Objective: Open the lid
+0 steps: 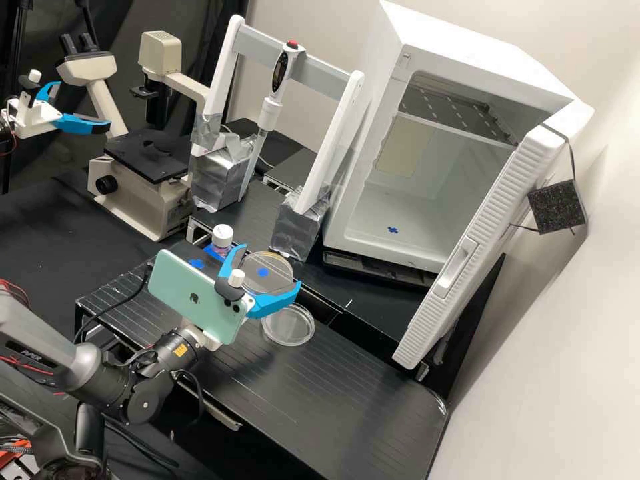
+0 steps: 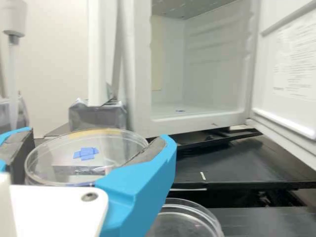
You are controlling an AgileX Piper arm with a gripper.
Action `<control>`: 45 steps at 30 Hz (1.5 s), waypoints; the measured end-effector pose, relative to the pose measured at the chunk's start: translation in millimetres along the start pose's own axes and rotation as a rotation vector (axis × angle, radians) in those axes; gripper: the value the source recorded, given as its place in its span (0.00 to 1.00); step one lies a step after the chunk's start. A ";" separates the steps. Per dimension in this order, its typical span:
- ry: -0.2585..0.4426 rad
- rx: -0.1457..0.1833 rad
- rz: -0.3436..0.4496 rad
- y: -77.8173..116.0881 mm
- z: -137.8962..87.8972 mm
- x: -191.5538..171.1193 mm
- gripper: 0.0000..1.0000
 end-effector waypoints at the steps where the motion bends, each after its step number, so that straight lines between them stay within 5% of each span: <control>1: 0.006 -0.003 -0.013 -1.4 -0.6 0.2 0.00; 11: 0.053 -0.016 -0.106 -11.8 -6.1 1.6 0.00; 19: 0.112 -0.099 -0.201 -20.4 -15.4 -3.0 0.00; 21: 0.106 -0.091 -0.203 -20.6 -14.0 -2.4 0.00; 25: 0.056 -0.013 -0.158 -17.9 -4.1 3.8 0.00; 28: 0.006 0.016 -0.095 -14.1 5.0 8.6 0.00; 33: -0.087 0.038 -0.009 -9.3 20.5 13.4 0.00; 38: -0.167 0.047 -0.010 -10.8 35.9 14.9 0.00; 45: -0.189 0.059 0.027 -5.7 44.0 12.9 0.00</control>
